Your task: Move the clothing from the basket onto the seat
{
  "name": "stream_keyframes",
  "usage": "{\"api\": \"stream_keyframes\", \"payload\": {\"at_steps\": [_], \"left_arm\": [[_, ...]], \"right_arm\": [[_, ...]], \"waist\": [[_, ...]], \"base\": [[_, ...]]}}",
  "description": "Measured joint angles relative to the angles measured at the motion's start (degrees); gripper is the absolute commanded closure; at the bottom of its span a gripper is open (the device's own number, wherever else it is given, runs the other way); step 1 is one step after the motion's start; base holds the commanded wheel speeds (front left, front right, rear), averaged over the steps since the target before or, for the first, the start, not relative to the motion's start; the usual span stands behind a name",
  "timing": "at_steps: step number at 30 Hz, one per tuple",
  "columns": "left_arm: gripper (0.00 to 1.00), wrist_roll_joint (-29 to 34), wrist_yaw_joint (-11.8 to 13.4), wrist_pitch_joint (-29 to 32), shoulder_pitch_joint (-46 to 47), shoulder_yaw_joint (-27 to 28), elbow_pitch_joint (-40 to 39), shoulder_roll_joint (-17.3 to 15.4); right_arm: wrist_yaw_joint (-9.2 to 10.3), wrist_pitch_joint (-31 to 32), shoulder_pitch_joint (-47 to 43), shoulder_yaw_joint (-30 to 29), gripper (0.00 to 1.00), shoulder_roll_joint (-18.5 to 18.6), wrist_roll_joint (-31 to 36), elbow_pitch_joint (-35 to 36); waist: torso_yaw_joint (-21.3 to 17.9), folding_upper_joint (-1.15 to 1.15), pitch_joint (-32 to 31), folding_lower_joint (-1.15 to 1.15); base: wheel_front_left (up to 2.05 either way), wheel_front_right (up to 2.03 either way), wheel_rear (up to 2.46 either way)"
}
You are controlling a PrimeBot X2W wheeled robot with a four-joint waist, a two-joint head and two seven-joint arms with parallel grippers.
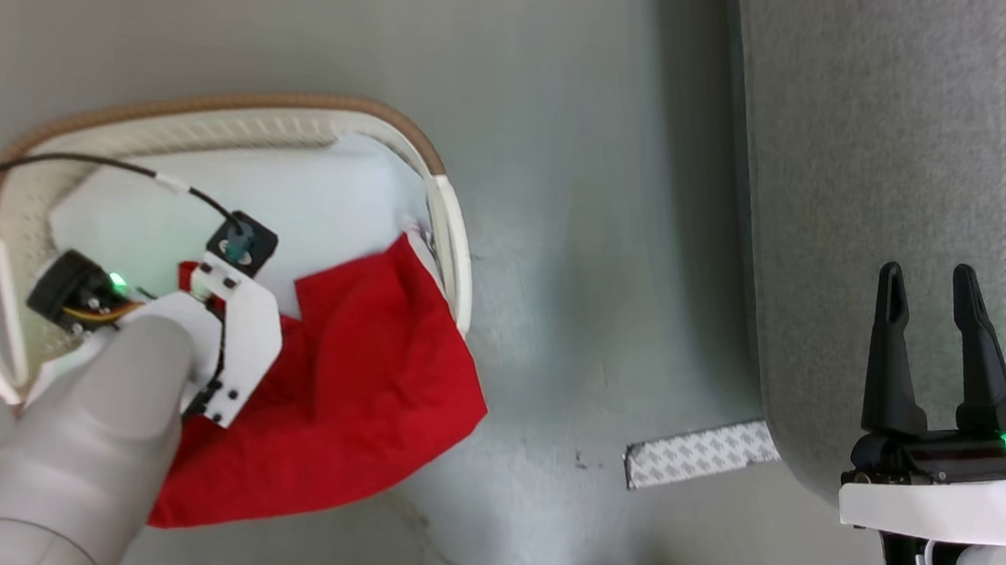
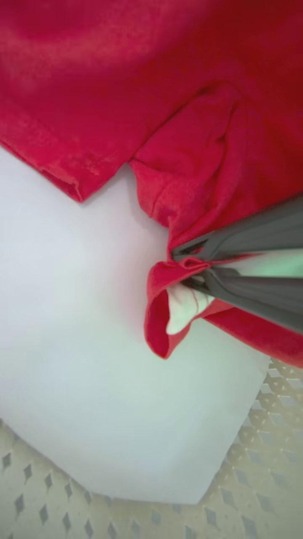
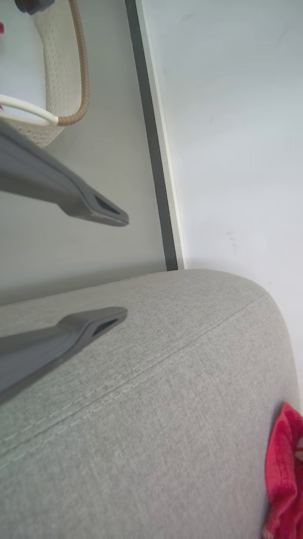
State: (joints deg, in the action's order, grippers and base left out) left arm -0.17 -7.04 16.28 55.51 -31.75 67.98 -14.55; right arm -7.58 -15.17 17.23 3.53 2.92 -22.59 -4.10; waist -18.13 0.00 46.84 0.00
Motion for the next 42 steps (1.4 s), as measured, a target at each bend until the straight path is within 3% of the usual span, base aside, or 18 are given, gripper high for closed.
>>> {"api": "stream_keyframes", "payload": {"at_steps": [24,34,42], "left_arm": [[1.0,-15.05,-0.34,-13.29,-14.11,4.53,-10.12,8.5],[1.0,-21.02,0.13,-14.26,-23.04,6.97,-22.48,8.35],[1.0,-22.49,3.1,-13.35,-30.45,7.71,-37.66,6.99]], "right_arm": [[0.0,0.0,-8.76,-4.54,0.0,-0.01,5.92,-3.81],[0.0,0.0,-12.72,-5.49,0.0,-0.03,8.54,-4.42],[0.0,0.0,-15.46,-5.87,0.0,-0.01,11.14,-3.74]], "waist": [[6.02,0.0,-23.83,-0.02],[9.41,0.0,-34.52,-0.02],[11.34,0.0,-41.26,-0.02]], "base": [[0.0,0.0,0.0],[0.0,0.0,0.0],[0.0,0.0,0.0]]}}
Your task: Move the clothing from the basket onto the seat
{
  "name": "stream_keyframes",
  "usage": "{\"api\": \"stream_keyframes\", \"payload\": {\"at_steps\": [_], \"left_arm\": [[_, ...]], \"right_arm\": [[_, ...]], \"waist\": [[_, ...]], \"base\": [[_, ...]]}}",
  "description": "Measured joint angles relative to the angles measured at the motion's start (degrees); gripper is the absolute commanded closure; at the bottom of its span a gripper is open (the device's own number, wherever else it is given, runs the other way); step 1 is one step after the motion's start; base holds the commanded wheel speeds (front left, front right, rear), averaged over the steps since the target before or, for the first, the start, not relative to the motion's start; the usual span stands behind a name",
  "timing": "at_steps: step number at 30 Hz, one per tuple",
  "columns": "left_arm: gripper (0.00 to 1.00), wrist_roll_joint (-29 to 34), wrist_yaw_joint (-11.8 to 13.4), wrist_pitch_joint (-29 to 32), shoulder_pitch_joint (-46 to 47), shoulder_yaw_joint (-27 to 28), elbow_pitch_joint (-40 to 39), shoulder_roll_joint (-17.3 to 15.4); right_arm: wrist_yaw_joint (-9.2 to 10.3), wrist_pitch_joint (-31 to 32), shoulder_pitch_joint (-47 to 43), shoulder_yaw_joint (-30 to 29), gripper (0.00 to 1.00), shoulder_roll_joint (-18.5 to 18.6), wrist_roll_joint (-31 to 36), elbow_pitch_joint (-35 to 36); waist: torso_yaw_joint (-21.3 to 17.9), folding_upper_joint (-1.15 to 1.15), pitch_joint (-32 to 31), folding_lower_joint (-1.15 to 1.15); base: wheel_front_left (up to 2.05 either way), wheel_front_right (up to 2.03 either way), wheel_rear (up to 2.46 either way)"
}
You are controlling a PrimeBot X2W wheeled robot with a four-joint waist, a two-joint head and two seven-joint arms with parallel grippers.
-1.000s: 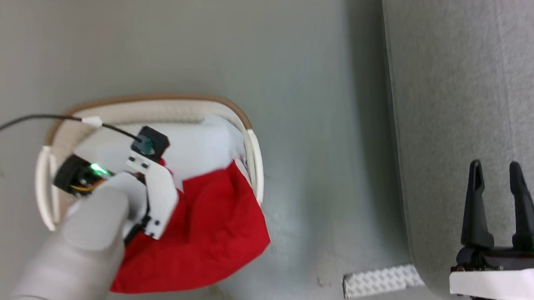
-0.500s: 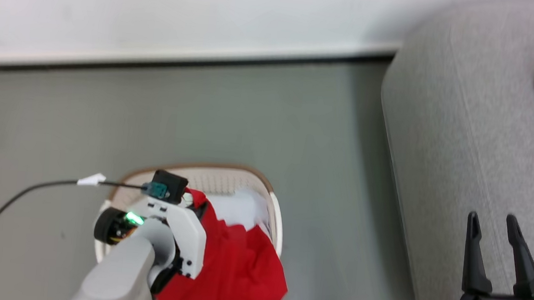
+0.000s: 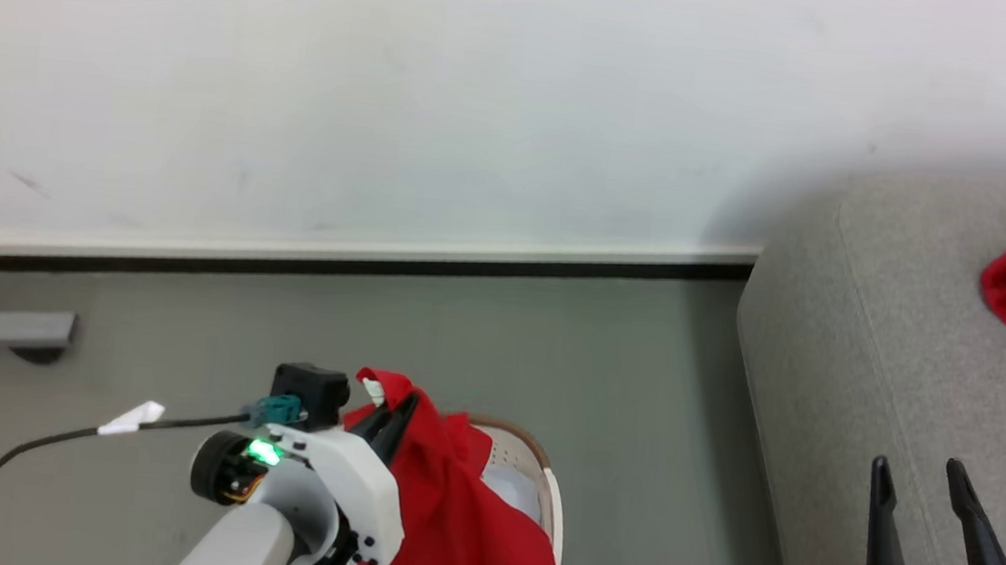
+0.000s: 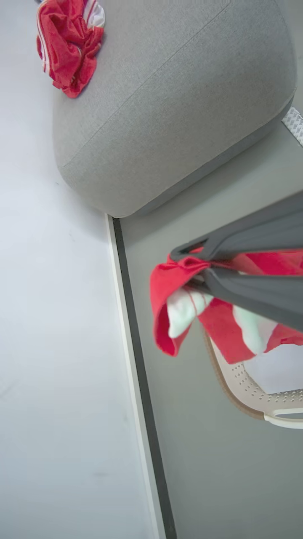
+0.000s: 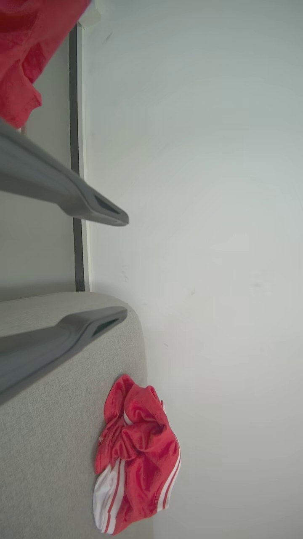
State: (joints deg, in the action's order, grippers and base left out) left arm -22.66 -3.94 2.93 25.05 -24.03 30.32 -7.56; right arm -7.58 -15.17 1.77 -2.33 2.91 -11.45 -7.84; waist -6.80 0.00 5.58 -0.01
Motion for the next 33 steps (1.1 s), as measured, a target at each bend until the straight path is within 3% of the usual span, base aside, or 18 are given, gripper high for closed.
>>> {"api": "stream_keyframes", "payload": {"at_steps": [6,15,25,33], "left_arm": [[1.0,-0.02,2.1,1.24,-3.61,0.18,-12.16,-1.22],[1.0,0.02,3.83,6.53,-5.08,-0.62,-25.84,-2.98],[1.0,0.13,2.7,10.2,-4.1,-4.43,-32.74,-2.16],[1.0,-0.57,0.13,12.39,-3.35,-9.12,-35.27,-0.62]], "right_arm": [[0.0,0.0,-0.73,2.79,0.0,0.01,2.64,1.52],[0.01,0.0,3.85,17.13,0.0,1.38,4.85,1.24],[0.0,0.29,12.21,33.86,0.0,5.01,-0.58,-3.78],[0.0,0.56,16.47,39.58,0.0,6.22,-5.58,-7.46]], "waist": [[0.35,0.0,-4.05,0.0],[-0.4,0.0,-6.3,0.01],[0.76,0.0,-7.22,0.01],[1.77,0.0,-7.81,0.01]], "base": [[0.0,0.0,0.0],[0.0,0.0,0.0],[0.0,0.0,0.0],[0.0,0.0,0.0]]}}
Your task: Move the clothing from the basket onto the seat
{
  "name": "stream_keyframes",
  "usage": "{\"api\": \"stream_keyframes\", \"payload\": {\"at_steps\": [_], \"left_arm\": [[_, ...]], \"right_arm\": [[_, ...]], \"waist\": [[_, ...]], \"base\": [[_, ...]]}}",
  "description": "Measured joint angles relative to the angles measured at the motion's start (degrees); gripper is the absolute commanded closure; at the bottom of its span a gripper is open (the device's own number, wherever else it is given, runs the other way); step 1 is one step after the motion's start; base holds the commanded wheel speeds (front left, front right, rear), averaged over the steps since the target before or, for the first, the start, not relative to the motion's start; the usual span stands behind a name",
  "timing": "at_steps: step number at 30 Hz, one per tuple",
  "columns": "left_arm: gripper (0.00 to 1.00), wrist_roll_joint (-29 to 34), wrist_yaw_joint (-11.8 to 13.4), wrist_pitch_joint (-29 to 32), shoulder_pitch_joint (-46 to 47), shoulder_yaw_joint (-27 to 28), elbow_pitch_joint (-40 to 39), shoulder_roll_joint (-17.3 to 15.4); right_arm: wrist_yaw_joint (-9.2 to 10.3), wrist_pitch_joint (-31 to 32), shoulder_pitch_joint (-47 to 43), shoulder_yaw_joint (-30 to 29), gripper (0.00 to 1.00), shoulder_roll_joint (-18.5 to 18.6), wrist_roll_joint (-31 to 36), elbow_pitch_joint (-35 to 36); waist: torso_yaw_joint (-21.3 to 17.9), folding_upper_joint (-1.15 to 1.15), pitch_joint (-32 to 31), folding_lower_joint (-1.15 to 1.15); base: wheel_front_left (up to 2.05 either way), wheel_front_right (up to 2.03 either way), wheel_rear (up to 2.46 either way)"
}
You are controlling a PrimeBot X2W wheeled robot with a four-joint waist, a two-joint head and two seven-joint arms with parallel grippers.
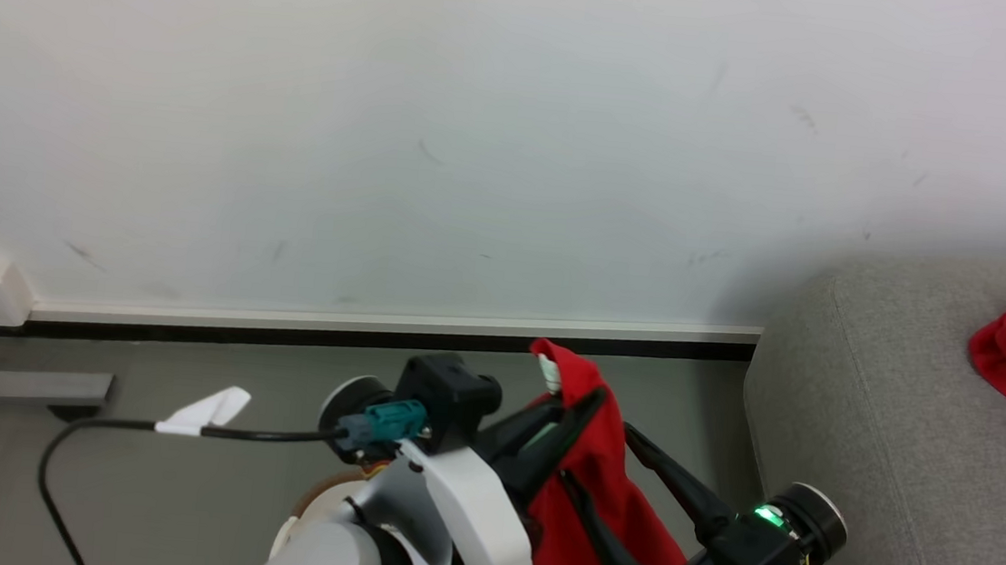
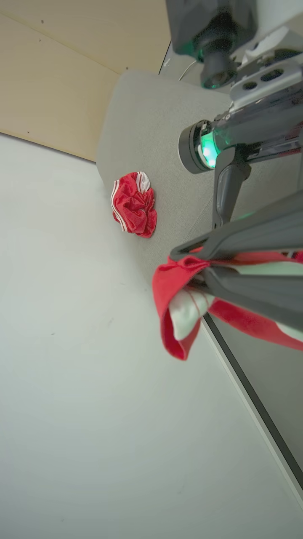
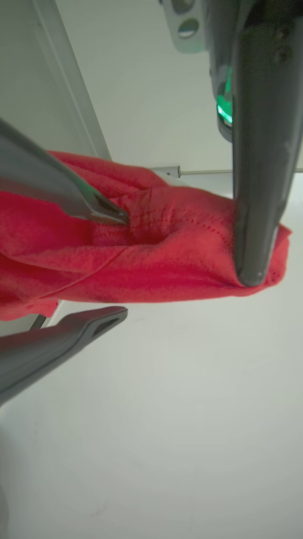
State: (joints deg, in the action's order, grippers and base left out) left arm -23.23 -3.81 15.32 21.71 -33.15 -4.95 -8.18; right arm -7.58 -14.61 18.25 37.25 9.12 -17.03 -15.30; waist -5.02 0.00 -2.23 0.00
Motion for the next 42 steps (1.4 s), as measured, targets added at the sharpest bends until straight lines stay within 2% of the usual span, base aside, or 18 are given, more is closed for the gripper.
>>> {"api": "stream_keyframes", "payload": {"at_steps": [4,5,6,11,12,14,15,16,17,18,25,29,30,37,42], "left_arm": [[1.0,-2.21,-1.29,0.69,-0.17,-1.98,-1.03,0.31],[1.0,-2.43,-1.51,0.73,-0.29,-2.45,-1.21,0.29],[1.0,-2.78,-1.6,0.74,-0.46,-2.69,-1.35,0.26],[1.0,-3.05,-2.21,0.05,-0.93,-3.66,-1.52,-0.85],[0.93,-3.05,-2.22,-0.68,-1.05,-3.82,-1.19,-1.21],[0.55,-2.14,-2.42,-2.59,-1.17,-4.17,0.03,-2.09],[0.21,-1.86,-2.54,-3.53,-1.33,-4.33,0.89,-2.29],[0.07,-1.69,-2.57,-4.71,-1.75,-4.69,1.71,-2.36],[0.02,-0.89,-2.7,-5.83,-2.05,-5.17,2.82,-2.55],[0.0,0.01,-2.71,-6.82,-2.3,-5.93,3.87,-2.61],[0.0,2.54,-2.74,-16.69,-4.14,-9.15,12.32,-0.35],[0.0,3.09,-2.66,-22.61,-5.2,-10.81,17.61,1.97],[0.0,3.09,-2.66,-22.61,-5.2,-10.81,17.61,1.97],[0.0,3.97,-2.64,-27.1,-5.15,-12.36,23.32,3.38],[0.0,3.81,-2.42,-27.75,-4.84,-12.59,24.84,3.55]], "right_arm": [[0.0,1.69,0.66,2.14,0.0,0.37,-2.1,-2.2],[0.0,1.87,0.69,2.34,0.56,0.33,-2.99,-2.66],[0.0,1.86,0.82,2.59,1.0,0.35,-3.55,-2.96],[0.0,1.44,1.31,2.2,1.0,0.89,-5.33,-3.54],[0.0,1.44,1.31,1.71,1.0,1.22,-5.8,-3.47],[0.0,1.44,1.22,0.74,1.0,1.98,-6.17,-3.32],[0.0,1.44,1.1,0.18,1.0,2.3,-6.28,-3.08],[0.0,1.43,0.94,-0.43,1.0,2.76,-6.3,-2.67],[0.0,1.42,0.67,-1.21,1.0,3.25,-6.38,-2.09],[0.01,1.42,0.31,-2.19,1.0,3.64,-6.68,-1.51],[0.01,2.18,-2.39,-8.04,1.0,6.58,-5.49,3.79],[0.01,2.94,-4.82,-12.72,1.0,7.4,-4.01,8.38],[0.01,2.94,-4.82,-12.72,1.0,7.4,-4.01,8.38],[0.01,4.77,-8.0,-18.04,1.0,8.42,-2.43,13.92],[0.01,5.34,-9.35,-20.42,1.0,8.47,-2.01,15.75]], "waist": [[0.19,0.0,-0.13,0.0],[0.18,0.0,-0.17,0.0],[0.18,0.0,-0.2,0.0],[-0.15,0.0,-0.31,0.0],[-0.31,0.0,-0.26,0.0],[-0.77,0.0,-0.14,0.0],[-1.05,0.0,-0.07,0.0],[-1.33,0.0,-0.01,0.01],[-1.62,0.0,0.05,0.01],[-1.95,0.0,0.11,0.01],[-5.51,0.0,0.7,0.01],[-9.36,0.0,1.34,0.01],[-9.36,0.0,1.34,0.01],[-15.85,0.0,2.46,0.01],[-18.63,0.0,2.93,0.01]], "base": [[0.0,0.0,0.0],[0.0,0.0,0.0],[0.0,0.0,0.0],[0.0,0.0,0.0],[0.0,0.0,0.0],[0.0,0.0,0.0],[0.0,0.0,0.0],[0.0,0.0,0.0],[0.0,0.0,0.0],[0.0,0.0,0.0],[0.0,0.0,0.0],[0.0,0.0,0.0],[0.0,0.0,0.0],[0.0,0.0,0.0],[0.0,0.0,0.0]]}}
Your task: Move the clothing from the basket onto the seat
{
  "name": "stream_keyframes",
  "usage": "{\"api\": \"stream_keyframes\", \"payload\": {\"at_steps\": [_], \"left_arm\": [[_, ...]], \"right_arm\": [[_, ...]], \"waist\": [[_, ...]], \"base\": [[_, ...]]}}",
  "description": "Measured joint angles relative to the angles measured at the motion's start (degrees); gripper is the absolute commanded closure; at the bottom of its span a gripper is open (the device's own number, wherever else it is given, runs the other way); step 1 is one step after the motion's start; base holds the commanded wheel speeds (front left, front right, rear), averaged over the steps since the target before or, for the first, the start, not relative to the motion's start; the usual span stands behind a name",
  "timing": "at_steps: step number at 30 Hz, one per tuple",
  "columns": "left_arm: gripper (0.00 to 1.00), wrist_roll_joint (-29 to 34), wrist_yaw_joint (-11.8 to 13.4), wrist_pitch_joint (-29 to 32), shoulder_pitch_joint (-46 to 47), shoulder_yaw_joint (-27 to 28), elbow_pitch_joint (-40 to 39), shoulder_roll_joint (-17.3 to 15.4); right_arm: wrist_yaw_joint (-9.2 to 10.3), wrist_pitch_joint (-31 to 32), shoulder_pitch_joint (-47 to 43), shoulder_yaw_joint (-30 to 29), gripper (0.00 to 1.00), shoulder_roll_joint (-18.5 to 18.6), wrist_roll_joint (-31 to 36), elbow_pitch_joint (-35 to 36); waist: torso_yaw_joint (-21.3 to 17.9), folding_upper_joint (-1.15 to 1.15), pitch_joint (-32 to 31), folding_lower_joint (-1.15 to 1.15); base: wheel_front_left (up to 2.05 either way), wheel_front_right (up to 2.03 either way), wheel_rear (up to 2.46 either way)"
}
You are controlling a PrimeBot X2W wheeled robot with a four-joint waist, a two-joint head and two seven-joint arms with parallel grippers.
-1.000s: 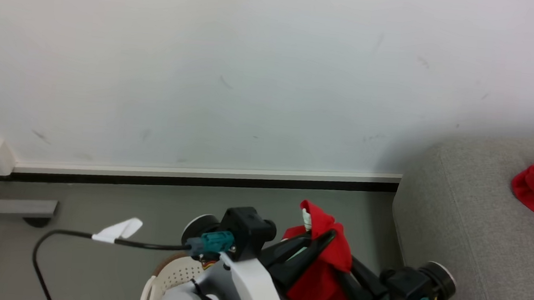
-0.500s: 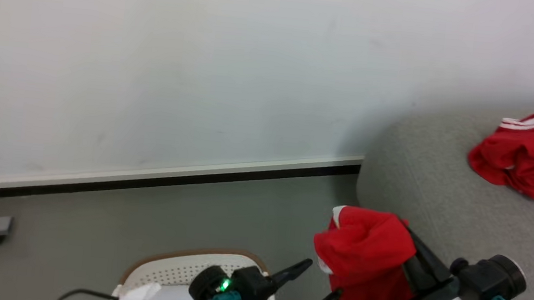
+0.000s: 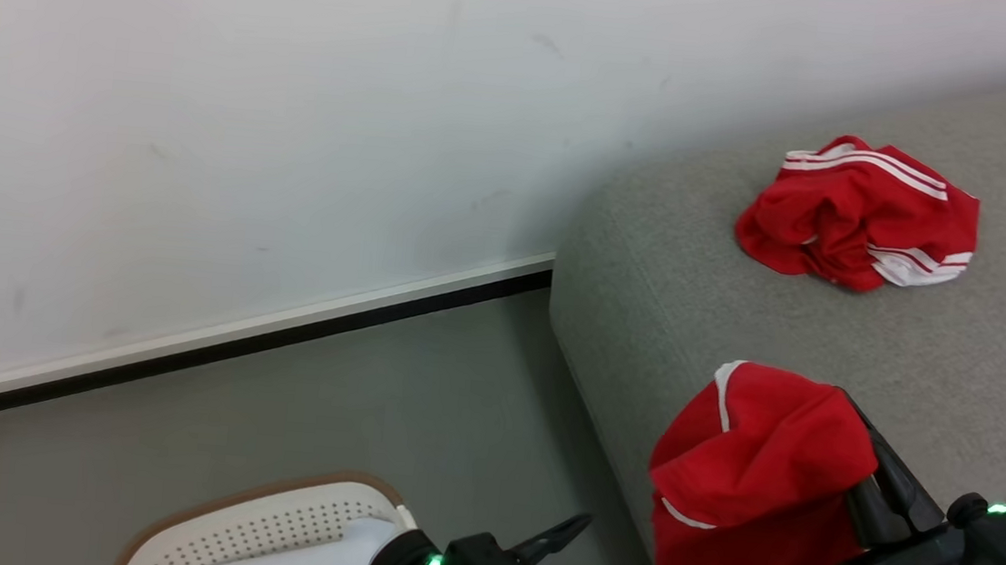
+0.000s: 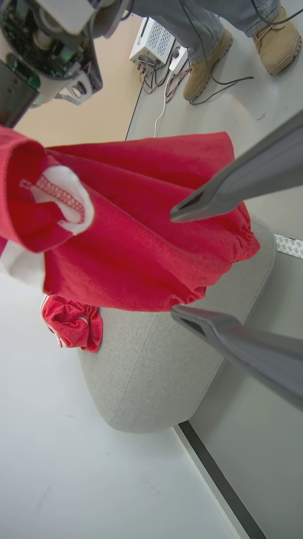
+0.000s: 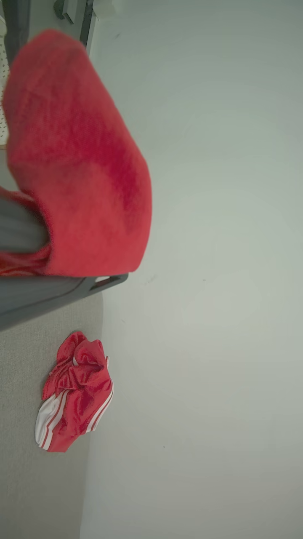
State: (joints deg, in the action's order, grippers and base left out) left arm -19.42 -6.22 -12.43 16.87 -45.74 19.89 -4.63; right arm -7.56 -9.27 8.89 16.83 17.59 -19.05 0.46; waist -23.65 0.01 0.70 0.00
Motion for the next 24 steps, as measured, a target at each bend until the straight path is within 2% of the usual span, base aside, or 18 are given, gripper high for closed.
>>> {"api": "stream_keyframes", "payload": {"at_steps": [6,14,21,24], "left_arm": [[0.0,-0.26,0.05,-0.31,1.02,-0.27,1.01,0.16],[0.0,-0.1,-0.15,0.36,4.26,-1.04,0.25,0.03],[0.0,0.97,-0.41,3.53,11.56,-0.68,-2.99,-2.85],[0.0,1.38,-0.58,4.89,14.41,-0.46,-4.89,-4.68]], "right_arm": [[0.0,0.62,-1.14,-2.77,1.0,0.11,0.43,1.88],[0.0,0.55,0.6,-7.17,1.0,0.11,0.94,1.67],[0.0,-1.11,11.4,-13.0,1.0,-0.34,0.92,-2.42],[0.0,-1.98,18.37,-15.89,1.0,1.33,1.72,-5.87]], "waist": [[-2.24,0.0,0.84,0.0],[-1.57,0.0,3.82,0.0],[0.78,0.0,11.84,0.01],[2.03,0.0,16.17,0.01]], "base": [[0.0,0.0,0.0],[0.0,0.0,0.0],[0.0,0.0,0.0],[0.0,0.0,0.0]]}}
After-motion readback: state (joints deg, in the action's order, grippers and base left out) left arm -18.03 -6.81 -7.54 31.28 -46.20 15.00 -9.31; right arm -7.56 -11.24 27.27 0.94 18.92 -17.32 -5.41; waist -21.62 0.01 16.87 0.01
